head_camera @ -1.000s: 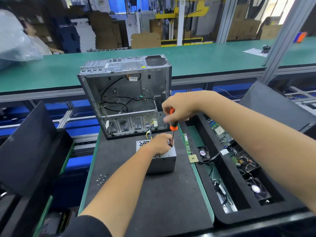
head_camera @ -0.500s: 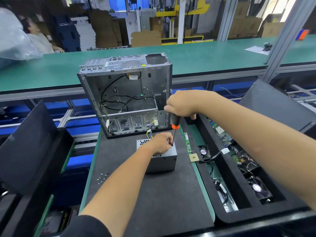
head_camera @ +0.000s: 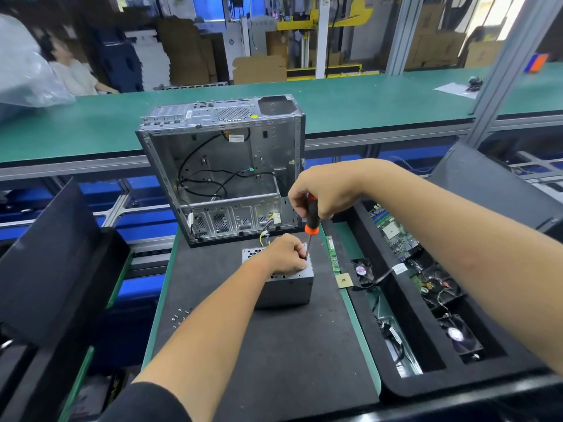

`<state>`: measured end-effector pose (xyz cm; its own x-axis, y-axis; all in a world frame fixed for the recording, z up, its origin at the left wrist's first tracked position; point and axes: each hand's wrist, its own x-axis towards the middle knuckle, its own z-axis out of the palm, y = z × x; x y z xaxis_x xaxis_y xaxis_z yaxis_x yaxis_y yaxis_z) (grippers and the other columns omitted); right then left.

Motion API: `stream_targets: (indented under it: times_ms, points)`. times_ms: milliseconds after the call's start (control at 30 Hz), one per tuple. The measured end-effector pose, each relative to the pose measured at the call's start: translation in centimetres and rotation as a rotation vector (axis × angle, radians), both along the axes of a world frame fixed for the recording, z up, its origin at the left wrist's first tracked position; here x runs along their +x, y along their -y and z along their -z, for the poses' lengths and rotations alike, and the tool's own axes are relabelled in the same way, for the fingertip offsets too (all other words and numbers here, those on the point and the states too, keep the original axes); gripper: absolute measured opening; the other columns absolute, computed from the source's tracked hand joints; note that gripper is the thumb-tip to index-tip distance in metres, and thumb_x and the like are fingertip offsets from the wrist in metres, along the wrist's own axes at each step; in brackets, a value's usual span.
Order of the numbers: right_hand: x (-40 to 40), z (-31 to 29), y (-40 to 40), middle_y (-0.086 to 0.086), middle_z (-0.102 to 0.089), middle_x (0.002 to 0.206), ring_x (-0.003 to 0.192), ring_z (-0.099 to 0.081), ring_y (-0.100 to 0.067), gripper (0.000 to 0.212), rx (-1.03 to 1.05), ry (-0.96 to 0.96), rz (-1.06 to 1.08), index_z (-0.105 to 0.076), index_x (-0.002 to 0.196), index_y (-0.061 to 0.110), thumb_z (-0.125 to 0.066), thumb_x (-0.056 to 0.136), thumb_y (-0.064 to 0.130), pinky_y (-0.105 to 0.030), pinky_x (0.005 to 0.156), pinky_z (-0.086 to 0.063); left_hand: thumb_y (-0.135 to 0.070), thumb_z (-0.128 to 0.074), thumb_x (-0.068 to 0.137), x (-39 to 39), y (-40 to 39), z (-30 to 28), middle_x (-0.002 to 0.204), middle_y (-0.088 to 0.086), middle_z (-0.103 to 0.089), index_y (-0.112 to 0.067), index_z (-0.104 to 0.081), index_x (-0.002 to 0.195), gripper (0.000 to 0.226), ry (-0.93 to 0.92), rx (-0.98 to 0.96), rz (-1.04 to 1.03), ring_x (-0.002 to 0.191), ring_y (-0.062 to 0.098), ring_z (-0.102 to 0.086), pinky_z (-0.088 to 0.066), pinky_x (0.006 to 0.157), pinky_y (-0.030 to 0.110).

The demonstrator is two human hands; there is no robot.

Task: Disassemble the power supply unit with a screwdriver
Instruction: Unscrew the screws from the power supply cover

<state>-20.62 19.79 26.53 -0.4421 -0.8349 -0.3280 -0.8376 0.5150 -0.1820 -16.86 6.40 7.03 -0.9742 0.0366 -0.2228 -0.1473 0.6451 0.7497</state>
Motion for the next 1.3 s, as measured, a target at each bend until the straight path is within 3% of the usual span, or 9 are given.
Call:
stream_targets:
  times_ms: [233, 433, 567, 767, 867, 1000, 1100, 1200, 1300]
  points:
    - [0.3, -0.1, 0.1, 0.000, -0.069, 0.090, 0.085, -0.061, -0.020, 0.026, -0.013, -0.005, 0.002, -0.065, 0.088, 0.012, -0.065, 0.068, -0.006, -0.031, 0.067, -0.048, -0.006, -0.062, 0.080, 0.4, 0.3, -0.6, 0.065, -0.006, -0.053, -0.026, -0.052, 0.069, 0.025, -0.069, -0.096, 0.090, 0.054, 0.013, -0.050, -0.046, 0.056, 0.026]
    - [0.9, -0.3, 0.7, 0.001, -0.064, 0.086, 0.074, -0.059, -0.016, 0.019, 0.034, -0.031, 0.051, -0.062, 0.096, 0.016, -0.069, 0.078, 0.011, -0.024, 0.055, -0.037, 0.002, -0.049, 0.082, 0.4, -0.9, -1.3, 0.088, 0.002, -0.060, -0.013, -0.059, 0.081, 0.018, -0.095, -0.226, 0.106, 0.077, 0.018, -0.052, -0.050, 0.074, 0.032]
    - [0.5, 0.1, 0.7, 0.001, -0.071, 0.077, 0.071, -0.072, -0.015, 0.016, 0.122, -0.056, 0.124, -0.059, 0.098, 0.016, -0.062, 0.084, 0.023, -0.028, 0.061, -0.043, 0.004, -0.045, 0.083, 0.2, -1.2, -1.5, 0.091, 0.002, -0.060, -0.015, -0.056, 0.080, 0.022, -0.083, -0.288, 0.139, 0.083, 0.022, -0.055, -0.052, 0.079, 0.035]
    - [0.2, 0.7, 0.2, 0.000, -0.071, 0.082, 0.048, -0.068, -0.011, 0.025, 0.017, -0.058, 0.154, -0.056, 0.092, 0.014, -0.054, 0.093, 0.039, -0.027, 0.059, -0.040, 0.004, -0.042, 0.085, 0.1, -1.7, -1.6, 0.106, 0.013, -0.056, -0.008, -0.054, 0.093, 0.019, -0.049, -0.415, 0.199, 0.099, 0.028, -0.055, -0.045, 0.082, 0.035]
    - [0.0, 0.7, -0.2, 0.008, -0.063, 0.076, 0.058, -0.064, -0.011, 0.013, -0.046, -0.102, 0.104, -0.057, 0.092, 0.018, -0.063, 0.086, 0.028, -0.027, 0.056, -0.041, 0.003, -0.040, 0.086, -0.1, -1.8, -1.8, 0.111, 0.017, -0.054, -0.008, -0.048, 0.090, 0.015, -0.029, -0.474, 0.232, 0.102, 0.031, -0.053, -0.044, 0.087, 0.039]
    - [0.2, 0.5, -0.8, 0.010, -0.057, 0.084, 0.075, -0.056, -0.012, 0.019, -0.114, -0.032, 0.025, -0.063, 0.091, 0.019, -0.065, 0.076, 0.007, -0.033, 0.068, -0.047, 0.001, -0.039, 0.088, -0.2, -1.8, -2.1, 0.117, 0.016, -0.050, -0.007, -0.048, 0.092, 0.013, 0.013, -0.516, 0.250, 0.104, 0.031, -0.052, -0.044, 0.092, 0.041]
    - [0.4, 0.8, -0.8, 0.002, -0.067, 0.093, 0.080, -0.065, -0.016, 0.011, -0.092, -0.002, 0.042, -0.062, 0.096, 0.019, -0.064, 0.086, 0.026, -0.033, 0.074, -0.051, 0.000, -0.040, 0.088, -0.2, -1.9, -2.1, 0.119, 0.017, -0.049, -0.008, -0.047, 0.093, 0.012, 0.043, -0.518, 0.235, 0.106, 0.032, -0.052, -0.044, 0.093, 0.043]
    - [0.3, 1.5, -0.7, -0.002, -0.066, 0.078, 0.052, -0.067, -0.019, 0.024, 0.013, -0.059, 0.143, -0.052, 0.101, 0.014, -0.045, 0.098, 0.037, -0.031, 0.060, -0.050, -0.001, -0.041, 0.089, -0.4, -2.0, -2.1, 0.117, 0.019, -0.049, 0.000, -0.050, 0.103, 0.017, 0.066, -0.514, 0.222, 0.105, 0.035, -0.052, -0.045, 0.090, 0.043]
    - [0.2, 1.9, -0.7, -0.004, -0.065, 0.066, 0.048, -0.060, -0.016, 0.024, 0.009, -0.170, 0.115, -0.058, 0.094, 0.009, -0.051, 0.093, 0.032, -0.025, 0.050, -0.039, -0.001, -0.042, 0.089, -0.5, -1.9, -2.1, 0.117, 0.018, -0.050, 0.002, -0.050, 0.105, 0.018, 0.059, -0.504, 0.216, 0.104, 0.035, -0.052, -0.045, 0.088, 0.041]
